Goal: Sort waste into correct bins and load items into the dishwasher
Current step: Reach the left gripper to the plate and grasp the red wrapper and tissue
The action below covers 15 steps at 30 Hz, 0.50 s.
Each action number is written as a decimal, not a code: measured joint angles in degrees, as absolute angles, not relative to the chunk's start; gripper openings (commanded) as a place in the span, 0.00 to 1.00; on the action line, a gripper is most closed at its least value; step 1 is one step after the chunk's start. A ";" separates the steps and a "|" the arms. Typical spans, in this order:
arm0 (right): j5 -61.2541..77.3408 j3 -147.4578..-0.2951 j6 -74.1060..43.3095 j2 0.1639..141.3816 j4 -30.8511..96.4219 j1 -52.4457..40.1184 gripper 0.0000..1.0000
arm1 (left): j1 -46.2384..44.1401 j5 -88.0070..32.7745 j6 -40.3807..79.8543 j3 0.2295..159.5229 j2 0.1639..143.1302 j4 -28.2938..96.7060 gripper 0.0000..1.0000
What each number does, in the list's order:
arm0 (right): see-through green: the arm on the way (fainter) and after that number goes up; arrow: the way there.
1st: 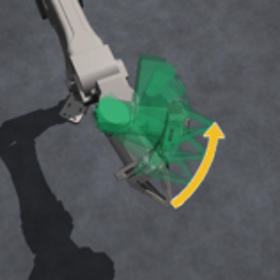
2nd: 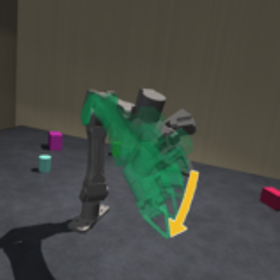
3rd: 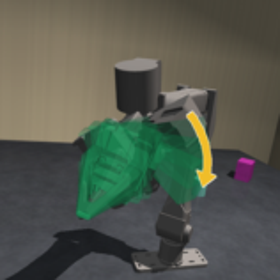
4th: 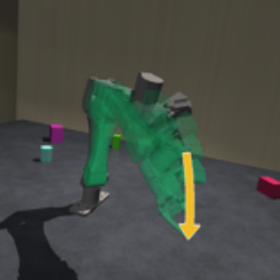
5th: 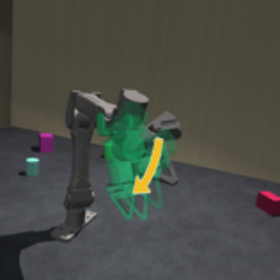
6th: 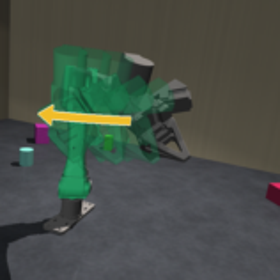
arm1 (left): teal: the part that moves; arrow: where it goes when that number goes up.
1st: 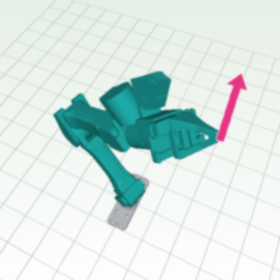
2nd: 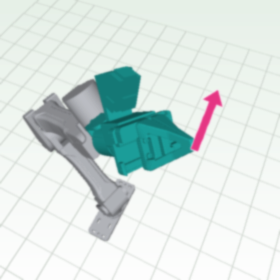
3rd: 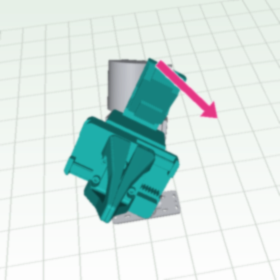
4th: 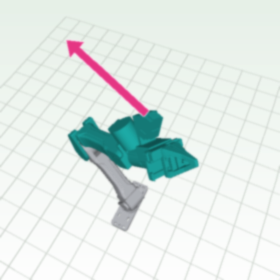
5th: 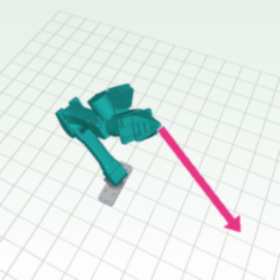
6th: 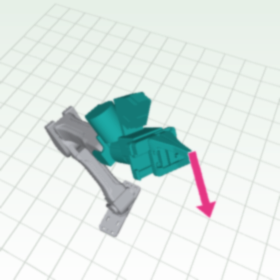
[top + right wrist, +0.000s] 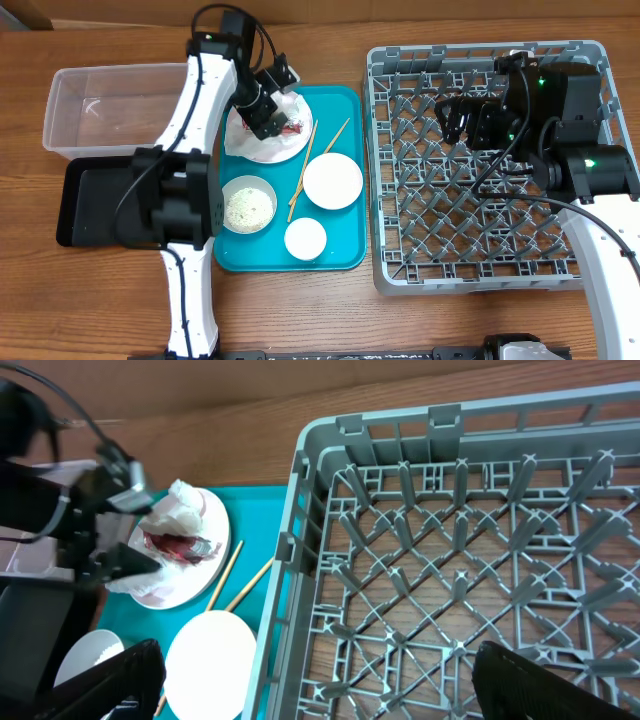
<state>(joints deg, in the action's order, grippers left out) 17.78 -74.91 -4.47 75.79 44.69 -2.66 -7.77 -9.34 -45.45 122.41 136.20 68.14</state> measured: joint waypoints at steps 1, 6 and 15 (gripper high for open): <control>17.76 -74.91 -4.47 75.79 44.64 -2.66 1.00 | -7.81 -9.17 -45.50 122.41 136.99 68.14 0.99; 17.74 -74.91 -4.47 75.81 44.69 -2.66 1.00 | -8.19 -8.73 -45.69 122.41 140.66 68.82 0.88; 16.08 -74.91 -4.45 75.81 44.64 -2.66 1.00 | -8.56 -8.10 -45.84 123.28 141.69 68.53 0.04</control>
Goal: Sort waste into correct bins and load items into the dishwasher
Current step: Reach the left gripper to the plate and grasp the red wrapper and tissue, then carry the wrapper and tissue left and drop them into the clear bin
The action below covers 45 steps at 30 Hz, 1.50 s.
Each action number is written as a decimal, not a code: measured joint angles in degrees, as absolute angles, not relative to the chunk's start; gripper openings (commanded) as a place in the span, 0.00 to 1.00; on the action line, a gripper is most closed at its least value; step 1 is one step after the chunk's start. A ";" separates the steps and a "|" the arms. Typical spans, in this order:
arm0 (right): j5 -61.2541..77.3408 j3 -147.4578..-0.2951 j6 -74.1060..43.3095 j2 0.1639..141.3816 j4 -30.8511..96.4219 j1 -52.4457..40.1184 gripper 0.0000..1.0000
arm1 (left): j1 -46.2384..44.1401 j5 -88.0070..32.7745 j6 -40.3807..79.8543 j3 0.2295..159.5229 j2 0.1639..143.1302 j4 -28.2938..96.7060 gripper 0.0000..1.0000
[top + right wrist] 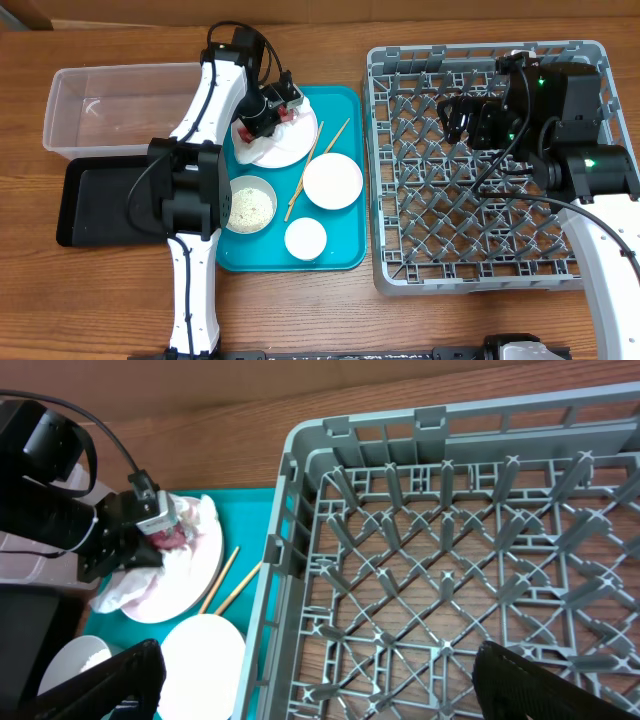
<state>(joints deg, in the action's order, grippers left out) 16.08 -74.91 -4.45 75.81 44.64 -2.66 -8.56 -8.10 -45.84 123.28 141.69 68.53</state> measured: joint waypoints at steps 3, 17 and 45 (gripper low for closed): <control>15.62 -74.91 -4.43 75.81 44.58 -2.66 1.00 | -8.62 -8.12 -42.81 123.28 141.78 68.60 0.04; 15.40 -74.91 -4.47 75.83 44.21 -2.66 1.00 | -8.49 -8.12 -12.78 152.40 143.28 84.31 0.04; 15.18 -74.91 -4.47 75.83 45.65 -2.66 1.00 | 12.29 0.54 9.41 147.74 139.79 83.29 1.00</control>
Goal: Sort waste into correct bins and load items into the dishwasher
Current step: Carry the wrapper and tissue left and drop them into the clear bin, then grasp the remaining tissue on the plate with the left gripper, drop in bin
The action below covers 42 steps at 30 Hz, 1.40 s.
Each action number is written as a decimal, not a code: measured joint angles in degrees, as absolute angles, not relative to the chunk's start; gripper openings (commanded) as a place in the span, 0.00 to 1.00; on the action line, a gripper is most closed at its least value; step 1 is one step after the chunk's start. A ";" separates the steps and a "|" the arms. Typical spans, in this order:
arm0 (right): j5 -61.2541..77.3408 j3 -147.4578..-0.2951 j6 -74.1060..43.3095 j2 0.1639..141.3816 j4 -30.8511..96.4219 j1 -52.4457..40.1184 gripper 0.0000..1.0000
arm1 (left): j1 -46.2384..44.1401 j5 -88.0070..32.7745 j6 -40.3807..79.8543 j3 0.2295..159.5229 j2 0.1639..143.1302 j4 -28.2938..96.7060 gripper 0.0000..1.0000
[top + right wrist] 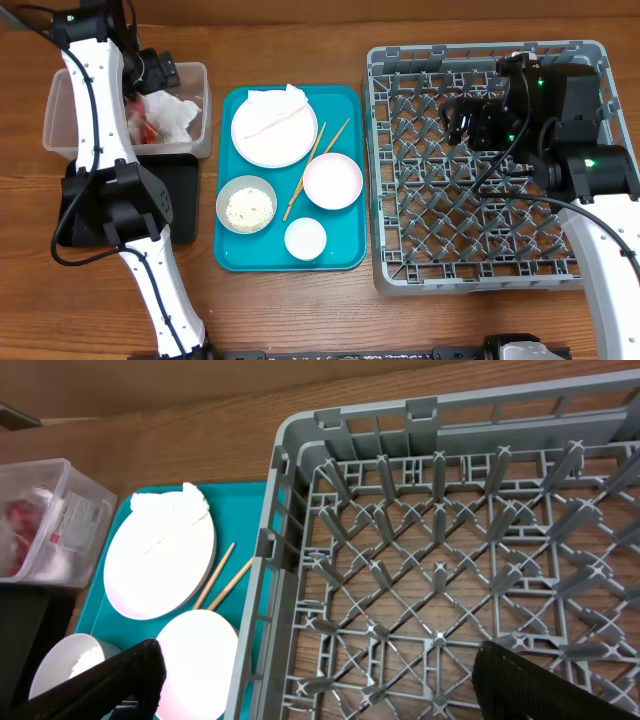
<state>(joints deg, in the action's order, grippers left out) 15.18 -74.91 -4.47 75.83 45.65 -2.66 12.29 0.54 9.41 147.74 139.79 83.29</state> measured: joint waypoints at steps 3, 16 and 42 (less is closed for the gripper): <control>15.18 -74.91 -4.49 75.83 45.65 -2.68 1.00 | 11.94 -3.36 5.19 148.99 139.79 83.09 0.88; 15.20 -74.91 -4.49 75.83 46.26 -2.66 1.00 | -4.54 -12.75 -24.95 152.40 139.76 79.33 0.91; 16.32 -74.91 -4.49 75.83 47.57 -2.66 1.00 | -10.79 -10.24 -39.46 148.09 154.50 75.85 0.70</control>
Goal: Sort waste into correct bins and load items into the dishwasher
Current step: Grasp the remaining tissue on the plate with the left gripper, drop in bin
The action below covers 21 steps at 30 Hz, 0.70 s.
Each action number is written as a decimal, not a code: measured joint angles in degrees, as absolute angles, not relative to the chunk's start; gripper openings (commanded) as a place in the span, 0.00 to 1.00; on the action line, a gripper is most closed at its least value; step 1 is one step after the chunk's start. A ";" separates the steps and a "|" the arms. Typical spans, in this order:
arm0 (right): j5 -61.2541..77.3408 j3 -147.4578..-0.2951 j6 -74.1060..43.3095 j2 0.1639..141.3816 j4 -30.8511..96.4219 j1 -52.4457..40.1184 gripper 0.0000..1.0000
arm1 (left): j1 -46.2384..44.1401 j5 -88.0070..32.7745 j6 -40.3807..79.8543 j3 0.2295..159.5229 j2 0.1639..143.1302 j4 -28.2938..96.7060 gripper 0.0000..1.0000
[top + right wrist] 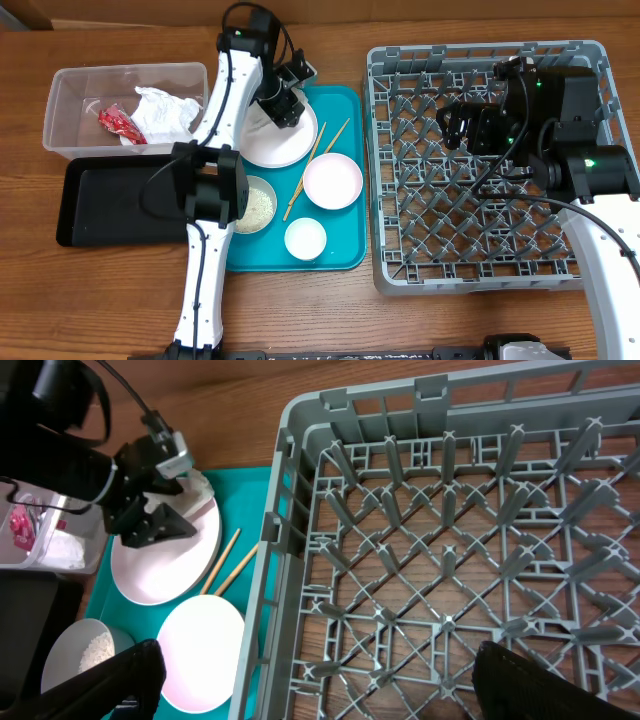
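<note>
On the teal tray (345, 255) stand a large white plate (285, 145), a bowl of grains (250, 205), a white bowl (332, 180), a small cup (305, 238) and chopsticks (318, 165). My left gripper (287, 105) hangs open over the plate's far edge, beside a white napkin (198, 485). A red wrapper (113, 120) and a crumpled napkin (165, 112) lie in the clear bin (60, 85). Over the grey dish rack (480, 270), my right gripper (462, 128) is wide open and holds nothing.
A black bin (100, 200) sits in front of the clear bin, left of the tray. The rack's upright pegs (450, 530) fill its floor. Bare wooden table lies along the front edge.
My left gripper was at the clear bin and is now back over the plate on the tray. The red wrapper and crumpled napkin stay in the bin. The right arm barely moved.
My left gripper first hung over the plate, which bore a crumpled napkin and a red wrapper. Then it was down on them. Later it was at the clear bin with that waste inside. Now it is over the plate again, beside a remaining napkin.
</note>
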<state>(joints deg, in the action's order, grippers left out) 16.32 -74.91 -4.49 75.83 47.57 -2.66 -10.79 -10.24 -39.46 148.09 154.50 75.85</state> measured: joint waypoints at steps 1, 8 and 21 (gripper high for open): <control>16.34 -74.91 -4.47 75.83 47.62 -2.66 1.00 | -10.79 -10.26 -39.75 148.09 154.91 75.75 0.56; 16.34 -74.91 -4.49 75.83 48.16 -2.66 1.00 | -10.79 -10.37 -38.17 148.09 155.06 75.79 0.04; 16.32 -74.91 -4.49 75.85 48.03 -2.66 1.00 | -9.37 -6.44 -22.74 154.98 146.43 85.30 0.04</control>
<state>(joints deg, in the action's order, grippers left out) 16.32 -74.91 -4.49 75.85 48.03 -2.66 -9.37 -6.44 -22.74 154.98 146.43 85.30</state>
